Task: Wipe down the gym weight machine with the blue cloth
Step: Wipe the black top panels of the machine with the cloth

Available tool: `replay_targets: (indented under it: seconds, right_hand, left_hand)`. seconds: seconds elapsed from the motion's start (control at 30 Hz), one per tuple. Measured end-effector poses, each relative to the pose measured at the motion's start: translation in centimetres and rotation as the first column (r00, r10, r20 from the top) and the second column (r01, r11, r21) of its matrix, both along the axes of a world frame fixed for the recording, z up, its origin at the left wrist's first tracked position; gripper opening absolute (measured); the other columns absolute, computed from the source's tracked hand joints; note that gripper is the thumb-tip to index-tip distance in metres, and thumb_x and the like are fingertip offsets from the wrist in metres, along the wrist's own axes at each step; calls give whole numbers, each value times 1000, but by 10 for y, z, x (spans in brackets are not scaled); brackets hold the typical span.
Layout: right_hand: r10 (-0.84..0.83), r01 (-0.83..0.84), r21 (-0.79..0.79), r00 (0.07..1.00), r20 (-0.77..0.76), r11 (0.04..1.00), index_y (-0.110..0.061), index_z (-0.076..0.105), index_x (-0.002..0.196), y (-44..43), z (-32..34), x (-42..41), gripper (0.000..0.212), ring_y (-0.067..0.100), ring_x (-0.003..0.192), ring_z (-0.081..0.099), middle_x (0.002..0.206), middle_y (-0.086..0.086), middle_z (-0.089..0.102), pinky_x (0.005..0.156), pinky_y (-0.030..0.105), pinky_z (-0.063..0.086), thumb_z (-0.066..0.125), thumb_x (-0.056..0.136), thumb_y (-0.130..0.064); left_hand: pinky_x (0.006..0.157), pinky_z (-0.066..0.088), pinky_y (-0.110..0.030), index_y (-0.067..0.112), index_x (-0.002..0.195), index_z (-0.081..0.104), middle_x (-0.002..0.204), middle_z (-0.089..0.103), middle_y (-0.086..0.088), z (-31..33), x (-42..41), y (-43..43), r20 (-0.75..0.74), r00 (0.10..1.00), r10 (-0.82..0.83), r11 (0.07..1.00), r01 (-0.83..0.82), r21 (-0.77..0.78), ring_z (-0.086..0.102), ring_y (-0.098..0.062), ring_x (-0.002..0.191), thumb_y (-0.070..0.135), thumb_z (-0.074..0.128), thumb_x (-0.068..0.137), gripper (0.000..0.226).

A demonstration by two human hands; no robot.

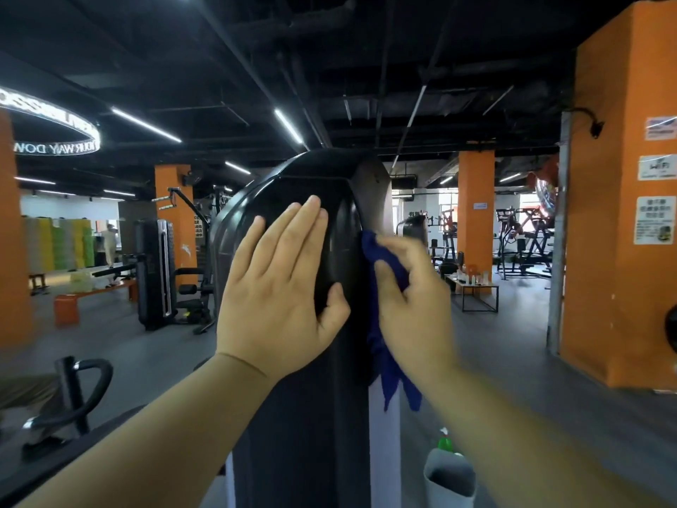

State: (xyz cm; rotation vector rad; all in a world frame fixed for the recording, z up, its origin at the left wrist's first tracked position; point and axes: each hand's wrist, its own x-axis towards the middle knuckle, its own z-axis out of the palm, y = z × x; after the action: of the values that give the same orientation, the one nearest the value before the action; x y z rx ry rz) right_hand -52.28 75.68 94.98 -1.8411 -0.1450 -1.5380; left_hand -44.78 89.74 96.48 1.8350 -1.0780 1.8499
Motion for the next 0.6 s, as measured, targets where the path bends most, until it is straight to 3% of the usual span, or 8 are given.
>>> replay_targets:
  seconds: [0.07,0.23,0.4,0.5,0.6]
  right_hand:
    - [-22,22,29,1000,21,999,-19,62,122,-3,24,0,28,-1,116,57,123,-11,64,102,25,46,57,96,-8]
    - [-111,116,-41,988,107,992,-15,66,122,7,29,6,29,-1,119,52,126,-6,59,104,13,38,58,96,-7]
    - [-79,78,17,996,48,997,-16,63,127,12,-36,0,32,-7,120,49,125,-10,57,104,10,36,53,97,-12]
    - [-86,85,32,996,23,996,-15,66,123,9,-20,-3,29,-10,113,51,118,-14,58,102,9,36,56,97,-7]
    - [-74,74,28,997,6,997,-18,61,130,7,10,-5,34,-4,118,52,126,-11,60,103,9,37,55,98,-9]
  left_hand:
    - [120,21,-45,1,147,39,155,36,-12,0,0,-1,7,1000,-3,1000,3,0,32,-26,143,38,43,89,68]
    - [119,22,-49,0,148,37,157,31,-11,-4,-1,1,61,998,11,998,-14,54,30,-26,144,38,46,88,71]
    - [121,20,-46,-5,148,33,157,27,-21,-9,-1,2,71,996,52,992,-59,108,26,-31,145,39,46,88,75]
    - [121,18,-46,-5,149,30,158,25,-22,-10,-2,1,58,996,73,989,-80,124,24,-32,146,38,45,88,76]
    - [121,17,-48,-4,150,29,159,23,-20,-17,-4,1,45,996,78,986,-84,143,23,-31,147,38,47,88,77]
